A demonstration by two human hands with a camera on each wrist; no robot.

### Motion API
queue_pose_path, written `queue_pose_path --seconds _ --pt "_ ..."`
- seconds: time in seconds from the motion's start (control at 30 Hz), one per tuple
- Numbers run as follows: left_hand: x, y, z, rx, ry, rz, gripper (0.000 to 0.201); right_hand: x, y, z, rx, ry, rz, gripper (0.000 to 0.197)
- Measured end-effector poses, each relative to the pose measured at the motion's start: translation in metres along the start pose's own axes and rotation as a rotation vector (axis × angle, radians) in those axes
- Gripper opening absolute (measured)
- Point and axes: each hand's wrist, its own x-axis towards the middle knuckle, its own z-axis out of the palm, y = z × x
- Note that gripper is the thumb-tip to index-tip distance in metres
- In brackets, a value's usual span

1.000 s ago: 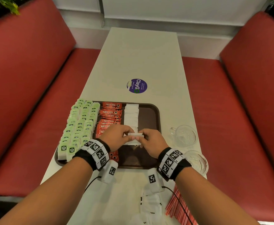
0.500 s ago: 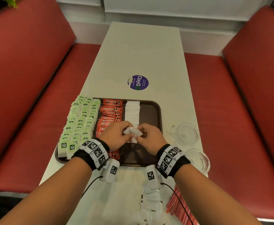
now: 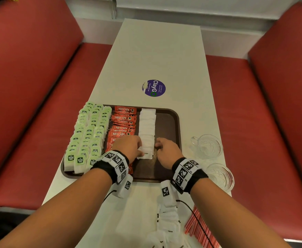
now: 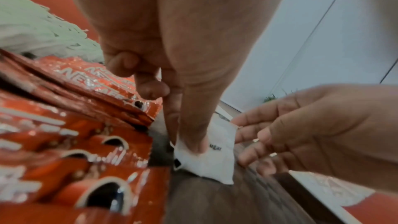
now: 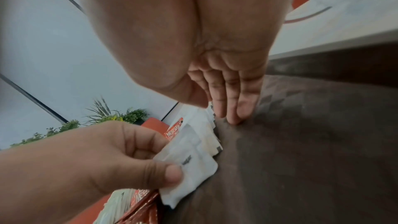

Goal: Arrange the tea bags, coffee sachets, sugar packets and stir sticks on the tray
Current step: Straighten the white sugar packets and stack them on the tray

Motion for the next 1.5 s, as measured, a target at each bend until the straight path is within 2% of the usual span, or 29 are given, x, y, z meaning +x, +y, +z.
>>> queue_pose_path --seconds 0.1,0.17,0.3,0.43,0.53,0.63,0.77,0.87,0.93,1.03,1.2,1.33,1.43,1.5 --pt "0.001 0.002 0.002 0.028 0.096 -0.074 0.045 0.005 -0.003 0.000 -0.076 -0.017 0.024 0.034" --pt "-0.001 0.001 0.003 0.043 0.146 -0.041 0.049 0.008 -0.003 0.000 -0.126 -0.034 0.016 0.026" --pt "-0.005 0.004 0.007 0.204 0.028 0.081 0.038 0.008 -0.005 0.003 -0.170 -0.106 -0.019 0.021" --pt "0.001 0.005 0.010 0.252 0.003 0.085 0.031 0.006 -0.012 0.004 -0.210 -0.132 -0.018 0.032" --pt "0.001 0.005 0.010 0.278 0.029 0.062 0.038 0.006 -0.013 0.004 -0.220 -0.141 -0.023 0.015" --pt "-0.002 0.008 0.007 0.306 0.059 0.043 0.049 -0.002 -0.017 -0.002 -0.245 -0.157 -0.012 0.021" --pt "-0.011 0.012 -0.002 0.275 0.078 0.048 0.055 -0.025 -0.014 -0.014 -0.239 -0.089 -0.041 0.038" --pt "-0.027 0.018 -0.004 0.086 0.128 0.105 0.038 -0.055 -0.004 -0.022 -0.211 -0.067 -0.105 0.042" --pt "-0.043 0.028 -0.002 -0.028 0.152 0.183 0.024 -0.077 0.006 -0.025 -0.211 -0.069 -0.136 0.037" --pt "-0.072 0.046 0.006 -0.031 0.046 0.338 0.019 -0.112 0.022 -0.029 -0.270 -0.100 -0.160 0.024" --pt "-0.118 0.061 0.044 0.120 -0.223 0.612 0.042 -0.171 0.054 -0.022 -0.458 -0.245 -0.144 0.030" --pt "-0.138 0.067 0.078 0.209 -0.323 0.686 0.057 -0.200 0.075 -0.002 -0.651 -0.434 -0.114 0.045" --pt "-0.141 0.072 0.090 0.252 -0.341 0.696 0.054 -0.210 0.082 0.014 -0.779 -0.524 -0.123 0.052" --pt "-0.140 0.075 0.092 0.246 -0.345 0.685 0.053 -0.212 0.083 0.020 -0.836 -0.527 -0.159 0.053"
